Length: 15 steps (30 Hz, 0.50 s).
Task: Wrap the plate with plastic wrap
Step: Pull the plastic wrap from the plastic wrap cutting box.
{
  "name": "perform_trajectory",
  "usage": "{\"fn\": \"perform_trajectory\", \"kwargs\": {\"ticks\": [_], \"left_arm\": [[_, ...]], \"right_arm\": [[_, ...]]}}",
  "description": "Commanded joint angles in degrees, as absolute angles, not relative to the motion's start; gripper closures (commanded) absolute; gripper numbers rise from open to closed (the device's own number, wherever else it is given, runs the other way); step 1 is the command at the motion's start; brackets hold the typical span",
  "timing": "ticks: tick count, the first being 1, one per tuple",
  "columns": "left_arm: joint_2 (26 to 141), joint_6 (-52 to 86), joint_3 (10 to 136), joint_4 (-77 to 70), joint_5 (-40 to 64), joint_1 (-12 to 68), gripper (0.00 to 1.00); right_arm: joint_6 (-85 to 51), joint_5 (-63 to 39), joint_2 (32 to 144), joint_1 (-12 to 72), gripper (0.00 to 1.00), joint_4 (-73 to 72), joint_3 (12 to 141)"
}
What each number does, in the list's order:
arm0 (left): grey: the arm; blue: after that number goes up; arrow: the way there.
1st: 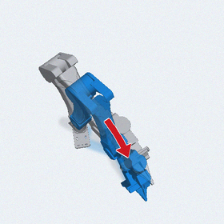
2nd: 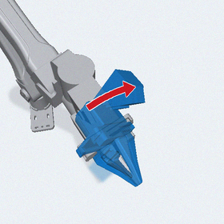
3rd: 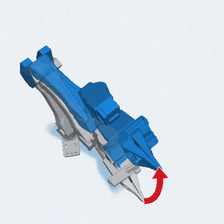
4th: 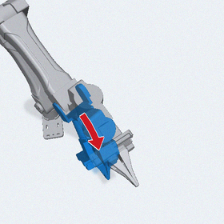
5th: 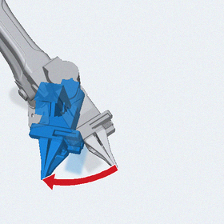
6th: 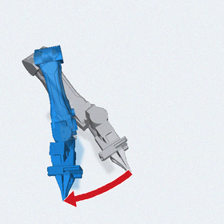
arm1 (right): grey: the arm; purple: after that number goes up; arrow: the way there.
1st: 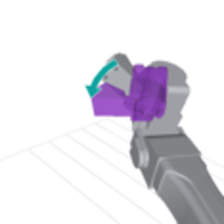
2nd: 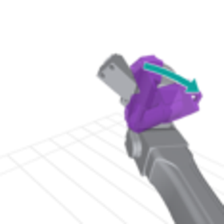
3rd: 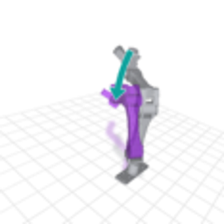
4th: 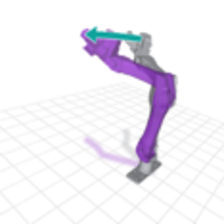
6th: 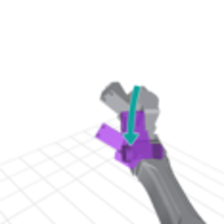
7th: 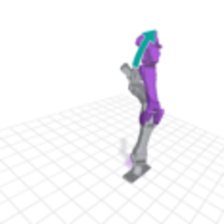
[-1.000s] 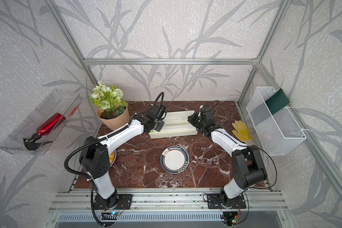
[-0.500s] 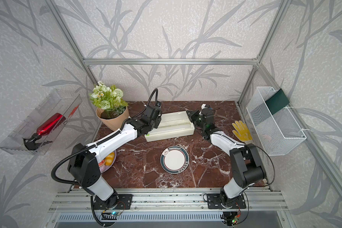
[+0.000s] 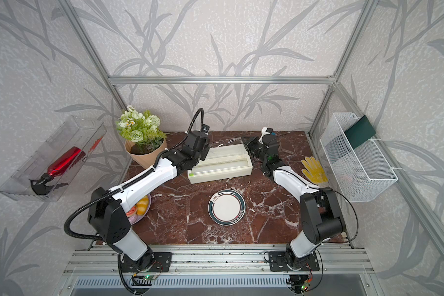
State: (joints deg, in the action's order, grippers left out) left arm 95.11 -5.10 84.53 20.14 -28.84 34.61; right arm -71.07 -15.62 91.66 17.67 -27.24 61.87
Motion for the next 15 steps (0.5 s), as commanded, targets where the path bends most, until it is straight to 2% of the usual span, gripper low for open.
{"fn": "perform_trajectory", "kwargs": {"ticks": [1,15], "left_arm": [[91.82,-6.57,88.26,18.21,-31.24,34.45,1.00],[90.44,-8.72,96.33,23.14,-32.82,34.48,1.00]], "right_arm": [[-69.10,-16.36,89.08,17.49,1.00,-26.11,65.16],[-66.68,-17.32,88.33,17.06,1.00,-17.27,74.09]]}}
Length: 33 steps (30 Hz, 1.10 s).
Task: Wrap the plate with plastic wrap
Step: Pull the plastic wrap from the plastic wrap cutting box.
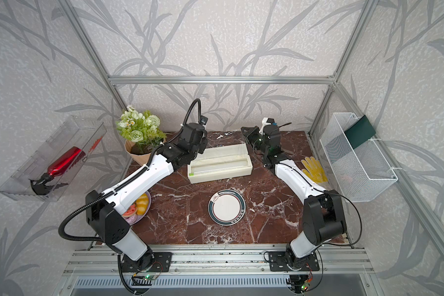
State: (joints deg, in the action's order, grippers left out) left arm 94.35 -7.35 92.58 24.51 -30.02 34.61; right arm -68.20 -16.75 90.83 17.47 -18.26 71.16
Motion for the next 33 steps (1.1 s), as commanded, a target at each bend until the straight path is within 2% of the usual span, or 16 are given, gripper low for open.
{"fn": "perform_trajectory", "kwargs": {"ticks": [1,33], "left_arm": [[90.42,-9.00,96.77,23.32,-33.15,34.45,1.00],[87.19,-12.54,105.72,29.47,-35.70,37.86,1.00]], "right_arm": [[-66.54,-17.29,88.33,17.09,1.00,-16.84,74.55],[-62.61,-20.83,85.52,16.70,1.00,-1.54,88.91]]}}
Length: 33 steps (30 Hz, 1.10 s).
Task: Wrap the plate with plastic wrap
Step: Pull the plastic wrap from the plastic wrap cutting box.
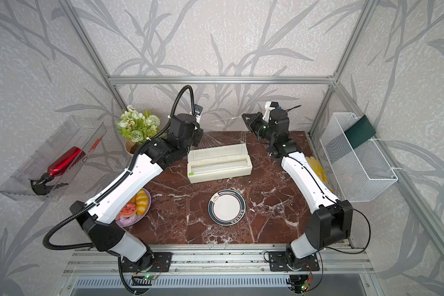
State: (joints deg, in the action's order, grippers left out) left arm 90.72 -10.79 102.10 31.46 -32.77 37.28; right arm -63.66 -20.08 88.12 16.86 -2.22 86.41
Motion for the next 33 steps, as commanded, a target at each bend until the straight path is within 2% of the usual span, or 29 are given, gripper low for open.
{"fn": "perform_trajectory", "kwargs": {"ticks": [1,16,29,33], "left_arm": [[87.25,-12.86,106.24,29.81,-36.14,38.12,1.00],[84.48,-13.65,108.49,34.63,-38.40,43.41,1.00],[74.95,-2.75,99.83,47.12,-37.69,54.59,1.00],[71.64,1.98,97.06,51.11,-34.73,57.95,1.00]], "right_arm": [[-62.45,-20.90,85.39,16.70,1.00,-0.82,89.55],[-59.30,-22.54,81.68,16.70,1.00,7.87,93.31],[-54.58,-23.59,65.94,16.79,1.00,17.00,81.13],[-53.63,-23.46,60.64,17.74,1.00,20.52,77.87]]}}
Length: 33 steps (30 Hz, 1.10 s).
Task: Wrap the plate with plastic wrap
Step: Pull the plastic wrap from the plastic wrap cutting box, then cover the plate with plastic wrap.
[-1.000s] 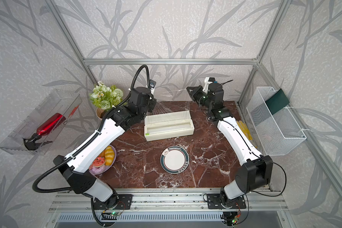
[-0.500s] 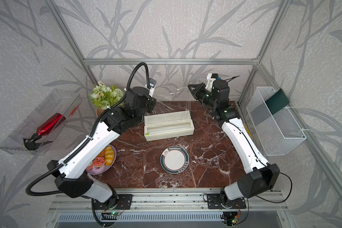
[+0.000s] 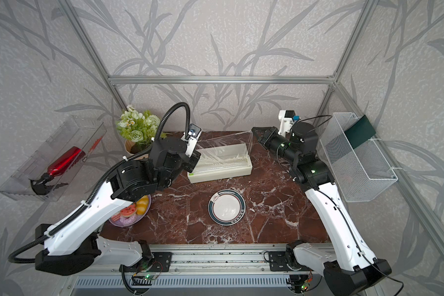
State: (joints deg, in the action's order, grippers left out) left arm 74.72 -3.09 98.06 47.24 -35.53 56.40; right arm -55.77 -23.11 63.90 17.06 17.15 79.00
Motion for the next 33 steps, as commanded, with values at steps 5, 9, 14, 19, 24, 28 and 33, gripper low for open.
{"fn": "perform_trajectory", "kwargs": {"ticks": [5,9,14,19,24,28,33], "left_arm": [[68.66,7.41,92.86,54.75,-31.61,63.11,1.00],[67.19,10.51,89.96,55.91,-26.96,66.09,1.00],[66.01,15.46,86.92,56.83,-24.46,72.31,1.00],[68.11,18.79,85.99,58.04,-23.35,79.34,1.00],[69.44,22.36,82.20,57.94,-23.27,84.35,1.00],[69.18,25.60,76.42,55.76,-20.93,86.33,1.00],[68.95,29.21,69.62,52.11,-16.71,87.97,1.00]], "right_arm": [[-51.93,-21.05,53.62,20.79,1.00,27.51,74.29],[-50.80,-18.04,47.36,23.19,1.00,34.09,71.29],[-50.78,-16.83,39.10,23.64,1.00,43.03,68.14],[-51.14,-17.78,33.82,23.60,1.00,50.44,66.82],[-51.10,-19.95,29.59,23.64,1.00,58.90,64.90],[-50.46,-20.89,26.85,23.68,1.00,63.67,61.20],[-49.49,-21.78,24.39,23.64,1.00,67.88,55.24]]}}
